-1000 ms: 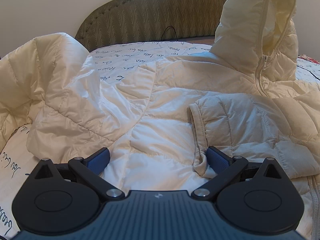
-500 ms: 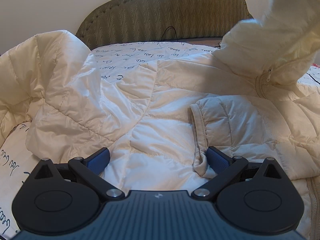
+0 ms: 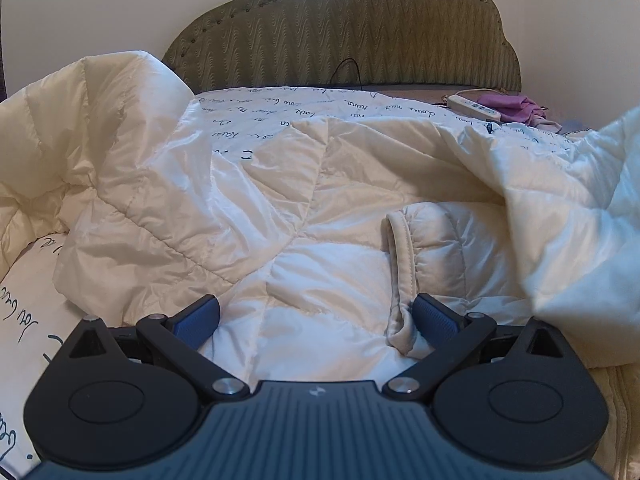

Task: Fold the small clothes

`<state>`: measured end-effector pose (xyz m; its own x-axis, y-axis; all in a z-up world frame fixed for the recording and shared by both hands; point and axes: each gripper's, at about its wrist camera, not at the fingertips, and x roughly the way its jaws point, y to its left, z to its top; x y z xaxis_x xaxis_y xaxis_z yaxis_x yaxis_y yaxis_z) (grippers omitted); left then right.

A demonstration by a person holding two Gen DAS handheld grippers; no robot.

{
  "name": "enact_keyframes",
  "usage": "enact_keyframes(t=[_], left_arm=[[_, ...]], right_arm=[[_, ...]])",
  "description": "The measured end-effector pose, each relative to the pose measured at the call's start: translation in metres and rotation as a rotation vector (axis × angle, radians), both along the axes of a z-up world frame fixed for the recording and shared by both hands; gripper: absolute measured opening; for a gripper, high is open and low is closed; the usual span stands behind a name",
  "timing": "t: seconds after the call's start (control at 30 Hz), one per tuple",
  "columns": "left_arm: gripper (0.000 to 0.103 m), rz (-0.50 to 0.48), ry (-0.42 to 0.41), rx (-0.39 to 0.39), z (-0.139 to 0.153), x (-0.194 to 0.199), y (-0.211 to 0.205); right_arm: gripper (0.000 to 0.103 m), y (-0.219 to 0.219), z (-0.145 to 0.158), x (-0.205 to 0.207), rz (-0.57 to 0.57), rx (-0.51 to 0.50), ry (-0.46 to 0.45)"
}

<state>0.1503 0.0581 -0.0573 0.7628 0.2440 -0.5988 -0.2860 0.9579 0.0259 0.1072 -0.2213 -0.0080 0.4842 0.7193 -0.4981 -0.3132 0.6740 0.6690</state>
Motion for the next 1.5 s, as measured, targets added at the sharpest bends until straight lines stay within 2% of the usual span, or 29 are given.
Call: enact_keyframes(t=[0.07, 0.1, 0.17, 0.23, 0.33, 0.37, 0.43, 0.47, 0.57, 0.7, 0.77, 0.87, 0.97, 1.03, 1.13, 1.2, 1.3, 1.4, 1.5], left_arm=[[0.103, 0.002, 0.0, 0.004, 0.0, 0.0, 0.0], [0.103, 0.002, 0.001, 0.005, 0.0, 0.0, -0.001], [0.103, 0.002, 0.002, 0.007, 0.0, -0.001, -0.001], [0.103, 0.003, 0.005, 0.01, 0.0, 0.0, -0.002], [0.103, 0.004, 0.008, 0.015, 0.0, 0.0, -0.003], [0.103, 0.004, 0.009, 0.017, 0.0, 0.001, -0.003], [0.103, 0.004, 0.01, 0.017, 0.0, 0.001, -0.003], [0.103, 0.004, 0.01, 0.017, 0.0, 0.001, -0.003], [0.103, 0.003, 0.012, 0.021, 0.0, 0.001, -0.004], [0.103, 0.003, 0.017, 0.027, -0.001, 0.002, -0.004], [0.103, 0.002, 0.021, 0.031, -0.001, 0.002, -0.005], [0.103, 0.0, 0.029, 0.034, -0.001, 0.003, -0.005], [0.103, 0.002, 0.04, 0.036, 0.001, 0.005, -0.005], [0.103, 0.005, 0.051, 0.041, 0.002, 0.006, -0.006], [0.103, -0.002, 0.077, 0.052, 0.008, 0.005, -0.005], [0.103, -0.006, 0.079, 0.057, 0.016, 0.0, -0.001], [0.103, -0.028, 0.068, 0.057, 0.026, -0.015, 0.004], [0.103, -0.051, 0.072, 0.049, 0.03, -0.031, 0.009], [0.103, -0.02, 0.081, 0.054, 0.038, -0.049, 0.015]], right_arm=[[0.024, 0.006, -0.005, -0.001, 0.064, -0.053, 0.053], [0.025, 0.011, -0.002, -0.004, 0.117, -0.09, 0.047], [0.026, 0.022, 0.019, -0.017, 0.226, -0.162, -0.048], [0.027, 0.028, 0.05, -0.03, 0.282, -0.159, -0.19], [0.04, 0.024, 0.092, -0.033, 0.188, -0.151, -0.421], [0.049, 0.023, 0.099, -0.031, 0.126, -0.168, -0.503], [0.055, 0.025, 0.097, -0.023, 0.032, -0.241, -0.606], [0.055, 0.029, 0.089, -0.013, -0.001, -0.317, -0.611], [0.055, 0.043, 0.049, 0.004, -0.013, -0.503, -0.492], [0.055, 0.052, 0.009, -0.005, 0.056, -0.502, -0.387], [0.053, 0.052, 0.0, -0.008, 0.072, -0.529, -0.363], [0.051, 0.048, 0.018, -0.008, 0.045, -0.495, -0.393], [0.052, 0.033, 0.042, -0.009, -0.041, -0.403, -0.466], [0.055, 0.03, 0.047, 0.0, -0.098, -0.376, -0.471], [0.058, 0.036, 0.024, 0.022, -0.081, -0.433, -0.396], [0.058, 0.043, -0.002, 0.027, -0.06, -0.488, -0.331], [0.061, 0.045, -0.03, 0.027, -0.038, -0.49, -0.285], [0.062, 0.055, -0.037, 0.02, -0.007, -0.552, -0.312], [0.065, 0.07, -0.044, 0.012, 0.022, -0.653, -0.38]])
